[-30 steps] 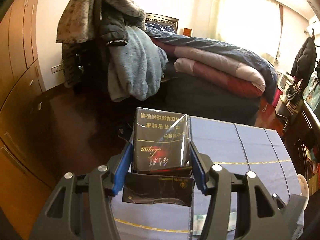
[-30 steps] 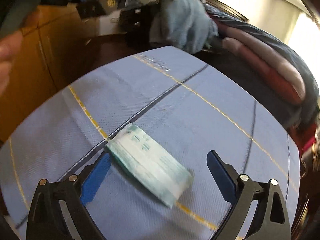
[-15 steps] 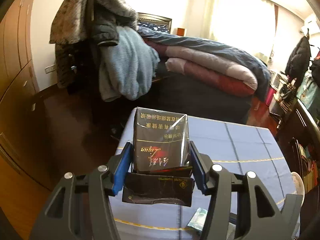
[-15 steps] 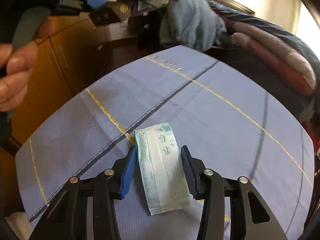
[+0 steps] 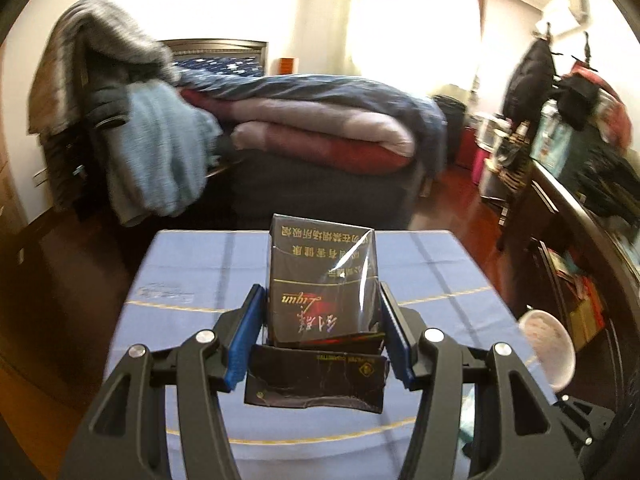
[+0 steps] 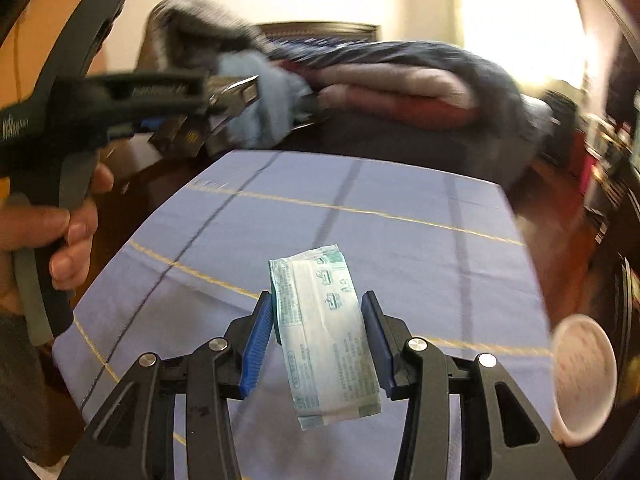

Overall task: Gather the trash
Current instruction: 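Grasp the dark cigarette box with the left gripper while the right gripper grasps the tissue packet, then carry box and tissue packet over the wastebasket and open both grippers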

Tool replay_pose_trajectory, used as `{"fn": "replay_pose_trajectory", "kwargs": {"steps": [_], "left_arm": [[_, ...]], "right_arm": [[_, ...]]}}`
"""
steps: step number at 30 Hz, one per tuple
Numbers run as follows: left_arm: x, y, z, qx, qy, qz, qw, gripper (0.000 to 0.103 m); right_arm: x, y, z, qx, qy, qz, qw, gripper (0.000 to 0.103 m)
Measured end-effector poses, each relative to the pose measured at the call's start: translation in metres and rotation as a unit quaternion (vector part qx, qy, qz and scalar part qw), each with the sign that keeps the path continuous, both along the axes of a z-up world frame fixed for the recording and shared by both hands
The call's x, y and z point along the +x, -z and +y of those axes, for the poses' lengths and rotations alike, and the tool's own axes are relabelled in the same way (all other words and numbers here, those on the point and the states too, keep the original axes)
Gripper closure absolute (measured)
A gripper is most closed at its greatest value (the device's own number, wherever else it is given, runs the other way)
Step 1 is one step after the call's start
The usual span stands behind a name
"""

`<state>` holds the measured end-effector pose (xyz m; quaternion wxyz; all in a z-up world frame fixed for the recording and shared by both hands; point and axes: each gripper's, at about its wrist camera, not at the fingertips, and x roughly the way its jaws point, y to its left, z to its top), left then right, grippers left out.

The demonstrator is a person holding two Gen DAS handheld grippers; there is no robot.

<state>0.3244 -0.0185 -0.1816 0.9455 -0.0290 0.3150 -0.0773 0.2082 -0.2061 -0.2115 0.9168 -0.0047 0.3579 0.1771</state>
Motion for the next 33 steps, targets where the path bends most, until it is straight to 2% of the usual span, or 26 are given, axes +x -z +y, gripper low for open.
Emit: {"fn": "replay_pose_trajectory", "kwargs": {"steps": [7, 14, 19, 26, 33], "left_arm": [[-0.013, -0.011, -0.080, 0.005, 0.074, -0.013, 0.9971, 0.047], [-0.020, -0.010, -0.162, 0.019, 0.150, -0.014, 0.9885, 0.047], [-0.019, -0.001, -0.227, 0.030, 0.207, -0.011, 0.9779, 0.047], [-0.006, 0.020, -0.307, 0.024, 0.283, 0.016, 0.9586, 0.047], [0.020, 0.045, -0.375, 0.009, 0.329, 0.051, 0.9428, 0.047]], "right_arm": [[-0.022, -0.003, -0.064, 0.026, 0.081, 0.001, 0.996, 0.057], [-0.041, -0.004, -0.130, 0.049, 0.163, -0.014, 0.985, 0.057], [-0.050, 0.000, -0.177, 0.056, 0.223, -0.019, 0.973, 0.057], [-0.057, 0.011, -0.245, 0.054, 0.316, -0.021, 0.947, 0.057], [-0.035, 0.035, -0.298, 0.049, 0.373, -0.009, 0.926, 0.057]]}}
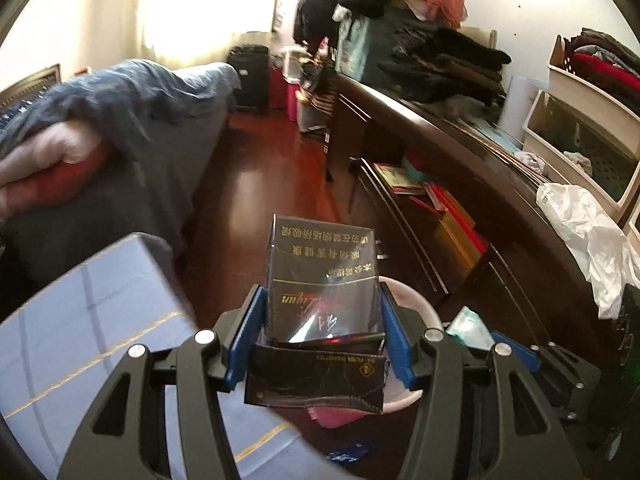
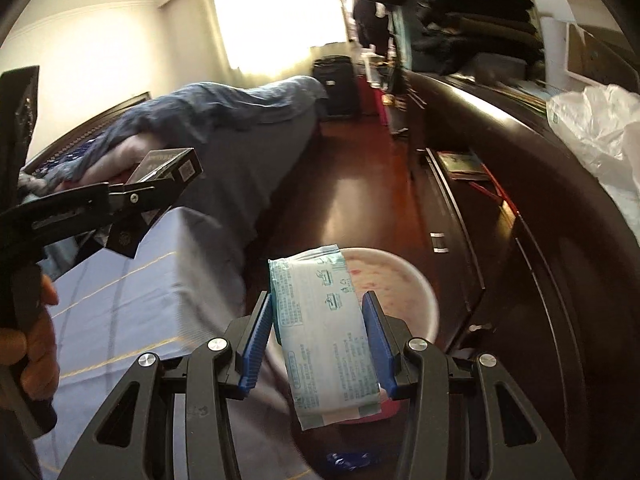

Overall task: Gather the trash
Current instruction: 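Carry box and tissue packet over the wastebasket and open both grippers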

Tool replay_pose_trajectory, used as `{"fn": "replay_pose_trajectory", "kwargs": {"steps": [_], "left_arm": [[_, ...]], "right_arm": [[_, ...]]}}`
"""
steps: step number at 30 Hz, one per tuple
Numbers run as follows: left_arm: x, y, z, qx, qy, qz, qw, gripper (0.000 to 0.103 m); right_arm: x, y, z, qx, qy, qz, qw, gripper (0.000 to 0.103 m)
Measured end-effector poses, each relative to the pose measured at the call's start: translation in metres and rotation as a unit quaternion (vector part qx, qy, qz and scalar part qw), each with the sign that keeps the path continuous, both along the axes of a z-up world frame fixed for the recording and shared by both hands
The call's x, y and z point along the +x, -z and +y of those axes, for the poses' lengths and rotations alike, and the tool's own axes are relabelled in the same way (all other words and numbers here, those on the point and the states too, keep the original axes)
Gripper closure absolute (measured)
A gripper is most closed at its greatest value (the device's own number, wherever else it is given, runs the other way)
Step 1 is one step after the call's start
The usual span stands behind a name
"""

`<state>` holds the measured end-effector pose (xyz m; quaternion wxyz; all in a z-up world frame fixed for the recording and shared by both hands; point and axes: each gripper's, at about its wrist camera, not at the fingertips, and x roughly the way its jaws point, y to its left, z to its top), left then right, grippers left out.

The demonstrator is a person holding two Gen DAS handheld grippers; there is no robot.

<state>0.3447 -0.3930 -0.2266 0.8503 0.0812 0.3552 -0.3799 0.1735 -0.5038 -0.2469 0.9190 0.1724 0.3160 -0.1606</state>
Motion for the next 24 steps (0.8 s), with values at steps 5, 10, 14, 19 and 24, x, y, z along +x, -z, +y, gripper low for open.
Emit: {"fn": "replay_pose_trajectory", "kwargs": {"steps": [5, 10, 14, 19, 24], "left_arm": [[0.014, 0.025, -0.035, 0.006, 0.016, 0.028, 0.9994, 0.047], [0.026, 0.046, -0.055, 0.012, 0.025, 0.047, 0.9985, 0.046], [0.033, 0.057, -0.064, 0.005, 0.035, 0.067, 0.9971, 0.038], [0.039, 0.063, -0.073, -0.009, 0.038, 0.077, 0.9962, 0.026], [0.040, 0.054, -0.066, -0.017, 0.028, 0.064, 0.9974, 0.020]], "right_arm": [[0.022, 0.019, -0.023, 0.004, 0.017, 0.013, 1.000, 0.057], [0.030, 0.035, -0.037, 0.006, 0.028, 0.027, 0.999, 0.057], [0.039, 0.047, -0.045, -0.005, 0.032, 0.035, 0.999, 0.055], [0.046, 0.058, -0.052, -0.008, 0.032, 0.032, 0.999, 0.050], [0.046, 0.055, -0.050, -0.015, 0.034, 0.030, 0.999, 0.046]]}}
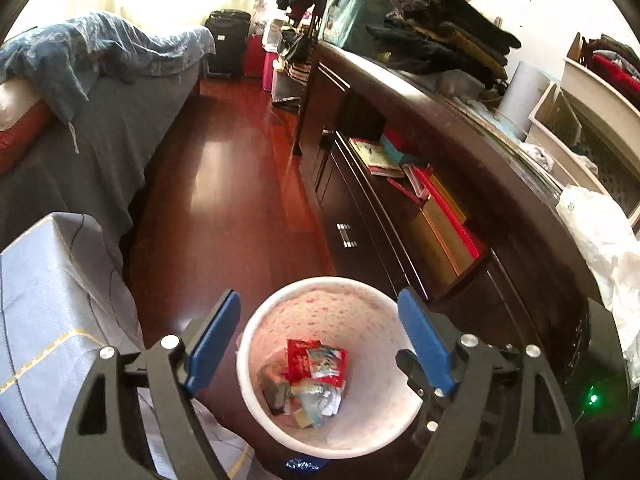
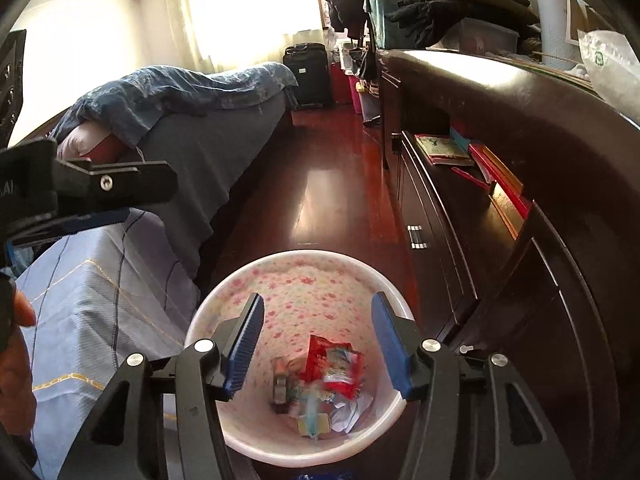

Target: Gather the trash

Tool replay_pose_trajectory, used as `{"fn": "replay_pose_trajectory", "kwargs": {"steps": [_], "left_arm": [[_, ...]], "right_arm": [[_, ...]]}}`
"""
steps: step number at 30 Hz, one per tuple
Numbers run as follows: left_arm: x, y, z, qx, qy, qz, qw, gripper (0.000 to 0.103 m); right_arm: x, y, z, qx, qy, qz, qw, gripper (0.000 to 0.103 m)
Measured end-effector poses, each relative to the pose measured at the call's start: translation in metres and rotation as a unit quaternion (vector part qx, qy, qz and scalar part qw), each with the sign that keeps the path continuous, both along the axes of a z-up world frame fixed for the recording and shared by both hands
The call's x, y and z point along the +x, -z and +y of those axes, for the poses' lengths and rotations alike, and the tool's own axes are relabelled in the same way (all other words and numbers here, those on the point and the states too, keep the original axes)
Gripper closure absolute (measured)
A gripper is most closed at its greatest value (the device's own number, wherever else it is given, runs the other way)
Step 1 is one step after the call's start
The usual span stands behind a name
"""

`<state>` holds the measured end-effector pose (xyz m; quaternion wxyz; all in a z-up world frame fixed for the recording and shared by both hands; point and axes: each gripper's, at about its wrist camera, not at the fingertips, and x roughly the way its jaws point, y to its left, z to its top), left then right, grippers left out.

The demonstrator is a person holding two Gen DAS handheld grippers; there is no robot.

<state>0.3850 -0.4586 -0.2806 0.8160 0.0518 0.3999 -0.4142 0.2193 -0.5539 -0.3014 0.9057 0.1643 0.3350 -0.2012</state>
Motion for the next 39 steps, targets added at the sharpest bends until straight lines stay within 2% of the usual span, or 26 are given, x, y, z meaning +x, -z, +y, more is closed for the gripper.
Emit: {"fn": "replay_pose_trajectory", "kwargs": {"steps": [4, 9, 10, 12, 14, 16, 20, 21, 23, 25, 31, 39], "left_arm": [[-0.001, -0.012, 0.013, -0.003, -0.017, -0.015, 0.9997, 0.017], [-0.018, -0.042, 0.050, -0.003, -0.052, -0.057, 0.9970, 0.016], [-0.024, -0.051, 0.065, -0.006, -0.068, -0.070, 0.9952, 0.015], [-0.036, -0.070, 0.097, -0.013, -0.106, -0.092, 0.9900, 0.007], [-0.051, -0.090, 0.134, -0.021, -0.144, -0.112, 0.9830, 0.005], [-0.066, -0.109, 0.173, -0.023, -0.187, -0.126, 0.9740, 0.003], [-0.095, -0.140, 0.238, -0.013, -0.251, -0.145, 0.9570, 0.003], [-0.106, -0.150, 0.260, -0.013, -0.274, -0.154, 0.9492, 0.003], [-0.120, -0.164, 0.284, -0.010, -0.296, -0.162, 0.9411, 0.003], [-0.142, -0.180, 0.318, -0.007, -0.328, -0.175, 0.9285, 0.003], [-0.196, -0.214, 0.384, -0.012, -0.386, -0.201, 0.9002, 0.003], [-0.271, -0.247, 0.458, -0.024, -0.452, -0.225, 0.8630, 0.003]], "right_arm": [[-0.004, -0.008, 0.010, -0.017, 0.008, 0.008, 1.000, 0.042], [-0.016, -0.030, 0.040, -0.031, 0.031, 0.028, 0.999, 0.032], [-0.019, -0.034, 0.047, -0.033, 0.029, 0.028, 0.999, 0.027], [-0.028, -0.047, 0.068, -0.033, 0.019, 0.020, 0.999, 0.021], [-0.036, -0.063, 0.094, -0.025, -0.007, 0.003, 1.000, 0.012], [-0.043, -0.078, 0.120, -0.022, -0.037, -0.013, 0.999, 0.006], [-0.058, -0.116, 0.181, -0.033, -0.098, -0.053, 0.993, 0.004], [-0.061, -0.124, 0.194, -0.036, -0.112, -0.059, 0.991, 0.004], [-0.069, -0.144, 0.224, -0.041, -0.148, -0.078, 0.985, 0.004], [-0.078, -0.162, 0.245, -0.043, -0.168, -0.095, 0.980, 0.004], [-0.106, -0.205, 0.297, -0.058, -0.220, -0.143, 0.963, 0.004], [-0.150, -0.253, 0.366, -0.093, -0.282, -0.205, 0.933, 0.004]]}}
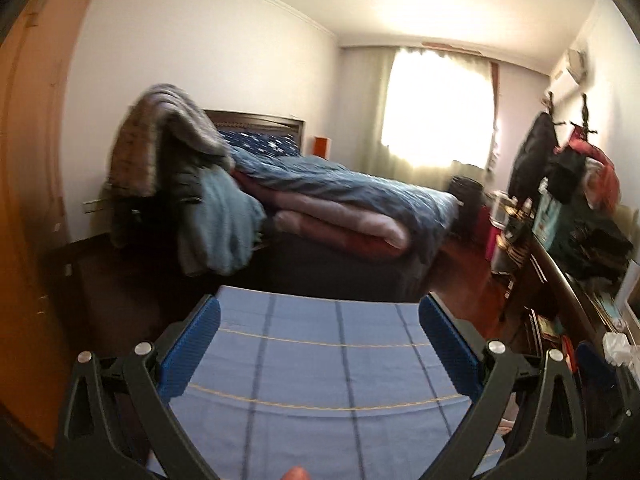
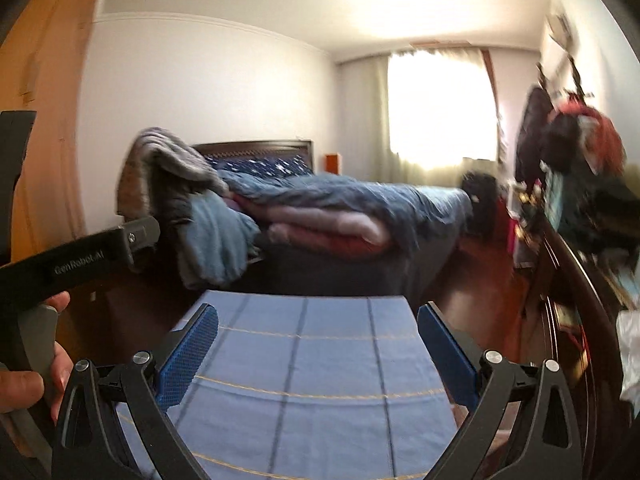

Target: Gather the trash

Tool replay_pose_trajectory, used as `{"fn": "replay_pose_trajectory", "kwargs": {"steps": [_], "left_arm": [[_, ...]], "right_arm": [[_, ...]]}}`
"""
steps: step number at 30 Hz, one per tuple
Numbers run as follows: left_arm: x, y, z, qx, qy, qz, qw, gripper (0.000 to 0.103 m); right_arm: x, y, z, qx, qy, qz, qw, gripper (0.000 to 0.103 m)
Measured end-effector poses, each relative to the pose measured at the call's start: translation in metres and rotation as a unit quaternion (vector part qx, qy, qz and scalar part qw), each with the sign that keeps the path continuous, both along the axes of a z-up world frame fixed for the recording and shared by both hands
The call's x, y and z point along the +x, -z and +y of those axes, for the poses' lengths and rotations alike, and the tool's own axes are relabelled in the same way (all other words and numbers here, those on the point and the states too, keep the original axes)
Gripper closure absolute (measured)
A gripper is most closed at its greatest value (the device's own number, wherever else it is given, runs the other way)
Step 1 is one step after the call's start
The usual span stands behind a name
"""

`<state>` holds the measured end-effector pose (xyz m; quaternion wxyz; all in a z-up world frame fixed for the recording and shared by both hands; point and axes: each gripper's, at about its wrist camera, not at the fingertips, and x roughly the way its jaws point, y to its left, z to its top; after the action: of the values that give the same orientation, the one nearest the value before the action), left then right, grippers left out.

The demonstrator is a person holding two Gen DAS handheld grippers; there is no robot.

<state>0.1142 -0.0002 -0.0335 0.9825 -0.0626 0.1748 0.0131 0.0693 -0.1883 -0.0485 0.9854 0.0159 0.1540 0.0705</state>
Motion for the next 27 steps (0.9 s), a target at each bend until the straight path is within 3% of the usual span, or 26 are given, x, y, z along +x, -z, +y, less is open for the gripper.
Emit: {"fn": "replay_pose_trajectory", "kwargs": {"steps": [6, 16, 27], "left_arm": [[-0.057, -0.023, 0.030, 0.008, -0.030, -0.037, 0.9988, 0.003], [-0.126, -0.049, 0.029, 0.034, -0.012, -0.083, 0.9958, 0.003], [-0.147, -0.062, 0.026, 0.025, 0.006, -0.112, 0.9933, 0.003]], "right_arm": [[-0.028, -0.021, 0.026, 0.003, -0.022, -0.021, 1.000, 0.004], [-0.072, -0.052, 0.032, 0.009, 0.003, -0.049, 0.999, 0.004], [-0.105, -0.066, 0.011, 0.002, 0.075, -0.083, 0.994, 0.004]]}}
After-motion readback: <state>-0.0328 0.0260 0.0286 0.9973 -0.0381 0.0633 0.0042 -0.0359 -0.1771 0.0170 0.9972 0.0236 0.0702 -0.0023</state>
